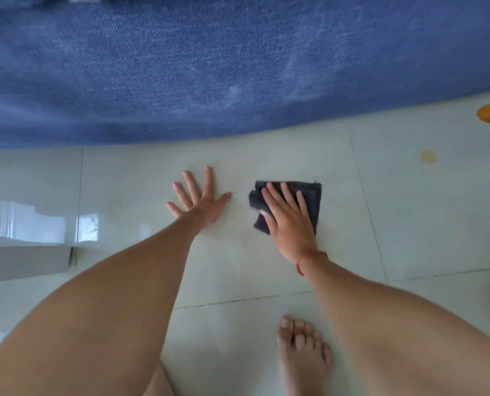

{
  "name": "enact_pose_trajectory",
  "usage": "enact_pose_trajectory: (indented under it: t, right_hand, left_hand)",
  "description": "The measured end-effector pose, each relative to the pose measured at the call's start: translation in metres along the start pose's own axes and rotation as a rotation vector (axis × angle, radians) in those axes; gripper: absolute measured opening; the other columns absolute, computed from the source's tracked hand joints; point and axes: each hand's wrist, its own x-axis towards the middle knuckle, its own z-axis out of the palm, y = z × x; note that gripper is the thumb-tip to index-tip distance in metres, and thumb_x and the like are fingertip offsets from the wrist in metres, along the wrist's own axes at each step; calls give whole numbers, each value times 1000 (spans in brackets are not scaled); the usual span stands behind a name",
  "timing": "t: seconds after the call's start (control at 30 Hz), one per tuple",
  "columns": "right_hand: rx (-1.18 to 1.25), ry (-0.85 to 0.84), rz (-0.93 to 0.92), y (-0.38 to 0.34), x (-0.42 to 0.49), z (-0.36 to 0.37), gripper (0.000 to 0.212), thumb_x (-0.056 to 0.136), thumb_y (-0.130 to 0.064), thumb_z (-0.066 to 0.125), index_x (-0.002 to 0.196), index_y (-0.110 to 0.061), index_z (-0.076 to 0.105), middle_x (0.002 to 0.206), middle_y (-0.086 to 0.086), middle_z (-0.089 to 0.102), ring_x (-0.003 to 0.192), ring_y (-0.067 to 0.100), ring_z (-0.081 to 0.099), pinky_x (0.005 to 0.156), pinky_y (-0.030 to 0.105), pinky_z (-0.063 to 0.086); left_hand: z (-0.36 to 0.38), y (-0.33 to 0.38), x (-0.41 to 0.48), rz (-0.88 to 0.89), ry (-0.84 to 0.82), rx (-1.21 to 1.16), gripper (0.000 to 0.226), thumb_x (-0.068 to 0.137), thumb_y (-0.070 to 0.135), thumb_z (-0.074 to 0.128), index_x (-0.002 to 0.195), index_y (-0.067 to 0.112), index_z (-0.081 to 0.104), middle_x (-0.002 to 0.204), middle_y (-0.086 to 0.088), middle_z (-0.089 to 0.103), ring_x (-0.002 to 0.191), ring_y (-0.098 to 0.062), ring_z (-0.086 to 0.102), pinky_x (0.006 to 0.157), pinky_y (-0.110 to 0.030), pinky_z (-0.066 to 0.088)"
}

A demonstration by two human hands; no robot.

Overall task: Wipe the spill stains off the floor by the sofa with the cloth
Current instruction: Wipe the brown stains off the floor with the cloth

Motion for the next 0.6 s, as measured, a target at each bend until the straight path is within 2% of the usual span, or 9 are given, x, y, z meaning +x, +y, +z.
enact_pose_trajectory:
  t: [0.07,0.2,0.27,0.33,0.4,0.47,0.6]
  right_hand:
    - [-74,19,15,31,-18,-7,50,95,-39,31,136,-18,50,144,-3,51,135,23,44,112,40,18]
    - [-22,146,369,62,5,-19,50,98,-36,30,140,-14,43,149,4,44,141,29,33,114,50,19]
    - [46,235,548,55,31,-20,47,100,-31,35,143,-12,39,153,5,37,144,31,24,115,52,13]
    - [106,265,646,40,57,-19,47,101,-29,34,145,-11,34,157,3,28,147,31,15,117,53,5]
    - [143,258,611,17,80,-12,48,101,-28,34,146,-11,33,158,3,26,147,31,12,117,52,2]
    - [163,231,472,-10,90,-4,48,100,-28,36,145,-11,35,157,5,29,147,31,15,117,52,3]
    - [99,119,170,-34,66,8,50,96,-36,32,139,-13,45,150,3,43,141,28,33,114,45,8]
  left_hand:
    - [0,-1,0,11,-1,-5,73,92,65,28,146,50,-19,155,3,-37,143,-28,-33,112,-59,-15]
    - [0,-3,2,16,-11,-3,73,92,65,27,145,50,-21,154,3,-39,143,-28,-34,112,-59,-15]
    - [1,-2,4,16,-12,-4,73,92,64,27,145,51,-21,154,3,-39,143,-28,-35,112,-59,-16]
    - [1,-2,4,14,-11,1,72,93,64,27,145,50,-21,154,3,-39,142,-28,-35,112,-59,-16]
    - [-1,-2,5,13,-18,-4,72,93,63,27,145,50,-21,153,3,-40,142,-28,-35,111,-60,-16]
    - [-1,-1,5,11,-29,-7,72,93,63,27,144,51,-22,153,3,-41,142,-29,-36,111,-60,-16]
    - [-4,0,4,5,-44,-3,72,93,63,26,144,50,-23,152,2,-42,142,-29,-36,112,-60,-15]
